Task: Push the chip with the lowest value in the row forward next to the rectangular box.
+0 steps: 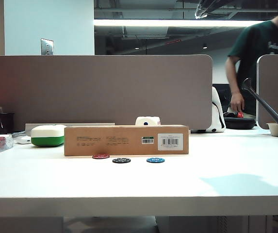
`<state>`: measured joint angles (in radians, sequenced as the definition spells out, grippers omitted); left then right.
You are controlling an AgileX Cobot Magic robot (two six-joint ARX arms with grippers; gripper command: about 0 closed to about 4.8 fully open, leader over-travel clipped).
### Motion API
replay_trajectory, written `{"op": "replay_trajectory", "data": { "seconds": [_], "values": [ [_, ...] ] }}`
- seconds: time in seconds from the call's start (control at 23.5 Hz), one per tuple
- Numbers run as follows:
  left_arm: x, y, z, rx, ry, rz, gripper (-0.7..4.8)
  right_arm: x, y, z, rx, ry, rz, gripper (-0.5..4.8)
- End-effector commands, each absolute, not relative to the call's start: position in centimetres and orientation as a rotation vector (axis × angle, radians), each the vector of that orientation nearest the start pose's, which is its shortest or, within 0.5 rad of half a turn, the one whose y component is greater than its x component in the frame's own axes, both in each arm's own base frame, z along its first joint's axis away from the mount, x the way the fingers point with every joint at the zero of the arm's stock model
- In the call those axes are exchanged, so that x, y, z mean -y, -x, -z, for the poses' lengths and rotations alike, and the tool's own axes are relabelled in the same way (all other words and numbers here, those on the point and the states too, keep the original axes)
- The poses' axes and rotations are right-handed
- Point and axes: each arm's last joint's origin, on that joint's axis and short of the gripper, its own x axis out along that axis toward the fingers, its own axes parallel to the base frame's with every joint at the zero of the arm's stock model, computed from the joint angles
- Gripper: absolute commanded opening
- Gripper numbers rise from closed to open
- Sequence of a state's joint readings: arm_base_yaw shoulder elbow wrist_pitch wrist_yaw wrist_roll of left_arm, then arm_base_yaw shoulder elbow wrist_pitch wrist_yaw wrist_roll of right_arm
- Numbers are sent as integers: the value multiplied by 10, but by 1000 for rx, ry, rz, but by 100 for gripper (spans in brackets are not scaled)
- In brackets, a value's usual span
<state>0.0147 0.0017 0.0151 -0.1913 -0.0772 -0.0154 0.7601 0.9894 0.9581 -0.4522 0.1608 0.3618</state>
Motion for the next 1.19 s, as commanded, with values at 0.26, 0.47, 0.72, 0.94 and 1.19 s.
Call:
{"op": "replay_trajectory", "data": {
  "seconds": [0.26, 0.47, 0.72, 0.94, 1.19],
  "values": [
    [-3, -96, -149, -173, 5, -94, -5, -139, -153, -336, -513, -144, -501, -5],
    [-4, -96, -149, -172, 5, -95, -5, -139, -153, -336, -513, -145, -501, -5],
    [-4, -96, -149, -172, 5, -95, -5, -139, -153, -336, -511, -146, -501, -5],
    [-3, -96, -149, -166, 9, -55, -5, -139, -153, -335, -516, -146, -507, -5],
    [-4, -97, -160, -53, 11, -69, -5, -139, -153, -336, -516, -147, -507, -5]
  ]
}}
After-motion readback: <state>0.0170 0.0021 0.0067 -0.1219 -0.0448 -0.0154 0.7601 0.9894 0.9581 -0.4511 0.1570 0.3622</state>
